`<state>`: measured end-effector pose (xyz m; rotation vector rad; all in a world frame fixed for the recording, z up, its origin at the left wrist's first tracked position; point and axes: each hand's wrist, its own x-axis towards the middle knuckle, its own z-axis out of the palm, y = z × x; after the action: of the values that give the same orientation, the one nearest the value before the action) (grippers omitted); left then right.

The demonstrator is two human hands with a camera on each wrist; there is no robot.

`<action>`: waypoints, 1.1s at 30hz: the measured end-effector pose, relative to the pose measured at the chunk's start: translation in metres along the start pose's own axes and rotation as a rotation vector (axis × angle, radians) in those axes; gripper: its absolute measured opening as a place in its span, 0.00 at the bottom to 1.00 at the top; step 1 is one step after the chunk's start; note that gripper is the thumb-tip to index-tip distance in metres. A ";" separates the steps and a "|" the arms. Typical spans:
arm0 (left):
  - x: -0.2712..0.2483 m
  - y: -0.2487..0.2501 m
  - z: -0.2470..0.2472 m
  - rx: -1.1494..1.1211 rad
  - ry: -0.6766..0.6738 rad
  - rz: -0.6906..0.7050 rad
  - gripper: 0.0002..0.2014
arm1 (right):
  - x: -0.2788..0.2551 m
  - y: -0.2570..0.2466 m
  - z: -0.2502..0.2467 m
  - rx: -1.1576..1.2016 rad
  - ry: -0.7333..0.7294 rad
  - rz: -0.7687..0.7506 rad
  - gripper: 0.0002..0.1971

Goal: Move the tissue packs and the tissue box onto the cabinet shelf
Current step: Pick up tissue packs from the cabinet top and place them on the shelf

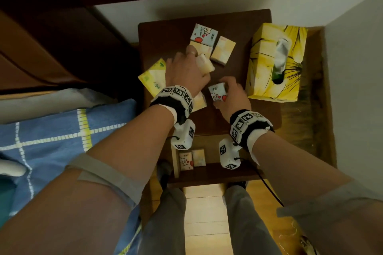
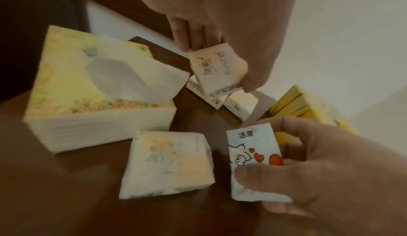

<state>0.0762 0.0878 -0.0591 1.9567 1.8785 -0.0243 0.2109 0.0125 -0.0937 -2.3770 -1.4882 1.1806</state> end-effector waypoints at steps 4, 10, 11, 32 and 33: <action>-0.039 -0.005 -0.020 -0.416 -0.025 -0.207 0.31 | -0.029 0.000 -0.003 0.223 0.102 -0.026 0.22; -0.127 -0.027 -0.005 -0.701 -0.178 -0.324 0.27 | -0.076 0.022 0.010 0.395 -0.254 0.164 0.19; -0.142 -0.034 0.004 -0.665 -0.204 -0.327 0.26 | -0.082 0.029 0.017 0.385 -0.345 0.226 0.20; -0.227 -0.141 0.151 -0.410 -0.264 -0.475 0.31 | -0.074 0.098 0.195 -0.270 -0.567 0.169 0.30; -0.228 -0.142 0.152 -0.410 -0.267 -0.472 0.32 | -0.078 0.098 0.194 -0.280 -0.560 0.168 0.30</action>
<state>-0.0365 -0.1778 -0.1698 1.1577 1.9341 -0.0344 0.1379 -0.1590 -0.2304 -2.5132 -1.7203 1.9178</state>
